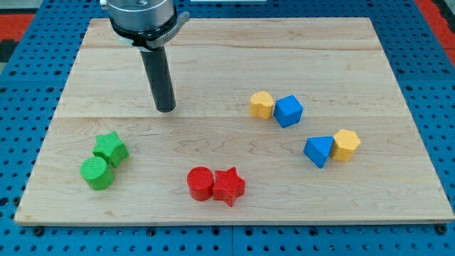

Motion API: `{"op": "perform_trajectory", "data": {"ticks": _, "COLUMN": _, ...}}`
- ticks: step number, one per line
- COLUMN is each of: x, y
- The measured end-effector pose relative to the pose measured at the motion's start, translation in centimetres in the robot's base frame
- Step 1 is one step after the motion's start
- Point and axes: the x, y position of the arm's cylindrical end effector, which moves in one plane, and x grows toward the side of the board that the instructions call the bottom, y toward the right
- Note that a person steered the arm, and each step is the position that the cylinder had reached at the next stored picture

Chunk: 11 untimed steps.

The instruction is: Move the yellow heart diagonally to the red circle

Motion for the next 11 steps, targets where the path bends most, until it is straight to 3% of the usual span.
{"op": "perform_trajectory", "data": {"ticks": 2, "x": 0.7, "y": 7.6}}
{"op": "perform_trajectory", "data": {"ticks": 4, "x": -5.8, "y": 18.9}}
{"op": "perform_trajectory", "data": {"ticks": 5, "x": -1.2, "y": 26.1}}
{"op": "perform_trajectory", "data": {"ticks": 6, "x": 5.9, "y": 23.9}}
{"op": "perform_trajectory", "data": {"ticks": 7, "x": 5.5, "y": 24.4}}
{"op": "perform_trajectory", "data": {"ticks": 8, "x": -0.9, "y": 25.7}}
{"op": "perform_trajectory", "data": {"ticks": 9, "x": -3.8, "y": 22.3}}
{"op": "perform_trajectory", "data": {"ticks": 10, "x": 2.2, "y": 19.5}}
{"op": "perform_trajectory", "data": {"ticks": 11, "x": 2.2, "y": 13.5}}
